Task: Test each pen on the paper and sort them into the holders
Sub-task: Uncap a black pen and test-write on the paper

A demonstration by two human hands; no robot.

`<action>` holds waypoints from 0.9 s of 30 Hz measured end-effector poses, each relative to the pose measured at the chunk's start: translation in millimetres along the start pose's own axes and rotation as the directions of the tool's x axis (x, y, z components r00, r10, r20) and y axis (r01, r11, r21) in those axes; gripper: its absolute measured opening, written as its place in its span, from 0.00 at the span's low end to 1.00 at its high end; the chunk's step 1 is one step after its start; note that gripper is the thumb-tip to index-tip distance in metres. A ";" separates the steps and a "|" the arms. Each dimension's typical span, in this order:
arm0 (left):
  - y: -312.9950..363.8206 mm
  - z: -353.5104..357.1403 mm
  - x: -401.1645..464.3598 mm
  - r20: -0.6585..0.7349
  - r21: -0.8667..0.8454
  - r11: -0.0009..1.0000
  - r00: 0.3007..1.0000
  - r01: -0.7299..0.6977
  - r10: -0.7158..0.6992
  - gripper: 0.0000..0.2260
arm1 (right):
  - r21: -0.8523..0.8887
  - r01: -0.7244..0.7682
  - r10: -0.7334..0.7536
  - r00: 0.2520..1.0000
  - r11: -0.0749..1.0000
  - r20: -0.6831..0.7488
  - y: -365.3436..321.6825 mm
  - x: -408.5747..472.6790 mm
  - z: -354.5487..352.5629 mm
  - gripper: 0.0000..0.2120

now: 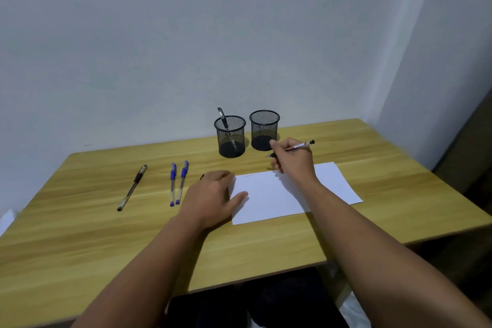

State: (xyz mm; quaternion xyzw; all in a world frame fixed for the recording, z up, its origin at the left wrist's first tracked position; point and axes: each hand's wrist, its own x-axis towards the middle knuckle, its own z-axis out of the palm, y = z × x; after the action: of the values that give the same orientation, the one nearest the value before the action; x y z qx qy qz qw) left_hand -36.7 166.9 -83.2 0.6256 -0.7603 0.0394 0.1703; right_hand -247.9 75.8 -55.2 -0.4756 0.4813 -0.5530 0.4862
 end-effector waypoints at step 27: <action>-3.6 12.3 -15.6 0.077 -0.114 0.992 0.996 0.057 -0.049 0.41 | -0.188 0.077 -0.046 0.986 0.979 0.161 42.7 1.1 6.1 0.20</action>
State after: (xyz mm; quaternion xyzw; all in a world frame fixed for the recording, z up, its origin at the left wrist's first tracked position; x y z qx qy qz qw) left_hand -33.3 177.4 -100.0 0.6358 -0.7501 -0.0323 0.1790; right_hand -238.5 71.6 -97.1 -0.5770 0.4783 -0.4795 0.4565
